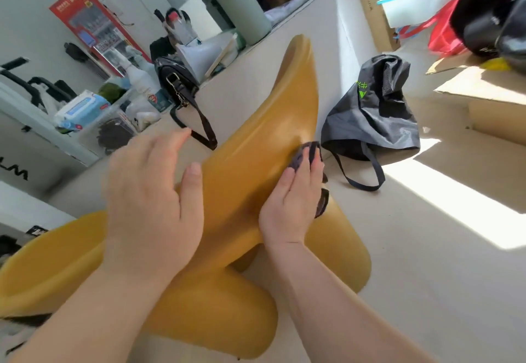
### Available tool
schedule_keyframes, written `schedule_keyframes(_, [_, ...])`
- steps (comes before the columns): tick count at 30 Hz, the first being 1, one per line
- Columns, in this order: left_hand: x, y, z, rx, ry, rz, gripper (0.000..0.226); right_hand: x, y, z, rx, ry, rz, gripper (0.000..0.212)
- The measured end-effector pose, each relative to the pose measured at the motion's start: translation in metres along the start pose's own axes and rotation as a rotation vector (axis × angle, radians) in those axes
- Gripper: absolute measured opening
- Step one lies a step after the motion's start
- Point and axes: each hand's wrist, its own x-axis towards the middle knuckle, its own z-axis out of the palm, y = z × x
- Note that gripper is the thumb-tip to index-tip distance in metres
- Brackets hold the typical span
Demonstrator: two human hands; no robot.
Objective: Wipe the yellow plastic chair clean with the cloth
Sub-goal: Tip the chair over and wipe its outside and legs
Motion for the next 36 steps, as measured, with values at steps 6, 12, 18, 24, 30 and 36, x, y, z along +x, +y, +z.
schedule_keyframes(6, [-0.078, -0.045, -0.006, 0.062, 0.015, -0.164, 0.066, -0.072, -0.028, 0.025, 0.071, -0.102, -0.396, 0.062])
schedule_keyframes(12, [-0.113, -0.074, -0.005, 0.035, -0.091, -0.277, 0.079, -0.047, 0.037, 0.014, -0.111, 0.030, -0.106, 0.065])
schedule_keyframes(18, [-0.121, -0.084, 0.000, -0.019, -0.024, -0.234, 0.080, -0.107, 0.004, 0.037, 0.012, -0.083, -0.190, 0.068])
schedule_keyframes(24, [-0.122, -0.090, -0.001, -0.071, 0.008, -0.204, 0.075, -0.125, 0.002, 0.045, -0.064, -0.152, -0.309, 0.071])
schedule_keyframes(30, [-0.122, -0.086, 0.004, -0.125, 0.042, -0.245, 0.073, -0.057, 0.054, 0.018, -0.072, 0.105, 0.239, 0.065])
schedule_keyframes(36, [-0.123, -0.087, 0.008, -0.174, 0.131, -0.245, 0.071, -0.121, -0.014, 0.048, 0.101, -0.060, -0.120, 0.075])
